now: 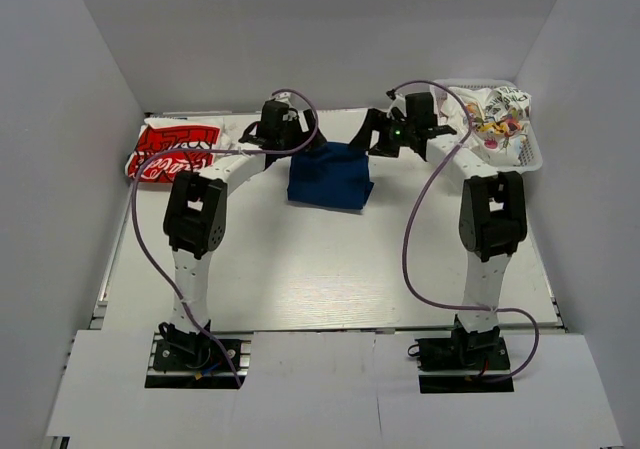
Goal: Fold and stack the t-shirts
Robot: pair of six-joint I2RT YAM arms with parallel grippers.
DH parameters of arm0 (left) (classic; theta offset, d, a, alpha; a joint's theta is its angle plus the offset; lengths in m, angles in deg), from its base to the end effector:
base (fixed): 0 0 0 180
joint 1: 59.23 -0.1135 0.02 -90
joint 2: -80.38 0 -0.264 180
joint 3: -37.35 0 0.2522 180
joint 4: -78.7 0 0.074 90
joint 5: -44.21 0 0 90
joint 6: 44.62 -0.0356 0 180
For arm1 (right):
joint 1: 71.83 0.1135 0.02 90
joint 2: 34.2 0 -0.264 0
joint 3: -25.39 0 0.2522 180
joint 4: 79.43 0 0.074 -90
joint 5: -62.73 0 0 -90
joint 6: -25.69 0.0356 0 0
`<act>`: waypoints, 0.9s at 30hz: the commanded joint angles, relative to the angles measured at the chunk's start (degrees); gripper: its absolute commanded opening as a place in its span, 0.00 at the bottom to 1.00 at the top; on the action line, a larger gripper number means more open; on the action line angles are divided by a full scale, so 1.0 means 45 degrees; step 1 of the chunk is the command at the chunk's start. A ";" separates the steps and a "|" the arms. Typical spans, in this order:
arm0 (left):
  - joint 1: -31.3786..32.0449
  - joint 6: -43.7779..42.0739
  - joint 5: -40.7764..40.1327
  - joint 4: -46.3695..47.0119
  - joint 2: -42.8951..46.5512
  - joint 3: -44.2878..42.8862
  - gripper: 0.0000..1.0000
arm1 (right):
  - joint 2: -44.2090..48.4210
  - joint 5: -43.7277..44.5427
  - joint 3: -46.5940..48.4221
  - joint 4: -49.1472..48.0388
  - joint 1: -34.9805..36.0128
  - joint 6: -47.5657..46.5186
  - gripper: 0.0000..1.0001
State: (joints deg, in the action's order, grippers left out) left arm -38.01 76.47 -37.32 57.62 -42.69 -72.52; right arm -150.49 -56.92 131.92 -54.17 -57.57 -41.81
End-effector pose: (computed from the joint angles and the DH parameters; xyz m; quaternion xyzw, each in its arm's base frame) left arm 0.4640 -0.1858 0.2156 -0.0415 0.8814 -0.2640 0.3895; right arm 0.4526 0.1332 0.2472 -0.0562 0.8638 0.3561 0.3519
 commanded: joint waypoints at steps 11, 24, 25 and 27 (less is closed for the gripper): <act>-0.0202 -0.0055 0.0328 0.1019 -0.3411 -0.3422 1.00 | -0.4642 -0.0680 0.2976 -0.5052 0.0112 0.2441 0.90; -0.0202 -0.0521 -0.0240 0.0570 -0.2909 -0.3916 1.00 | -0.3948 -0.1615 0.2199 -0.5512 -0.0064 0.2423 0.90; -0.0202 -0.0658 -0.0396 0.0570 -0.2597 -0.3914 1.00 | -0.3324 -0.1479 0.2061 -0.5275 -0.0025 0.1977 0.90; -0.0202 -0.0892 -0.1076 0.0259 -0.1543 -0.3293 1.00 | -0.1900 -0.0932 0.1282 -0.4903 0.0053 0.1117 0.90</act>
State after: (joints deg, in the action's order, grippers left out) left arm -38.45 75.05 -37.67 60.64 -60.28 -89.18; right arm -171.12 -62.08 139.66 -76.94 -57.68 -31.18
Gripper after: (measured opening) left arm 0.993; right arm 0.900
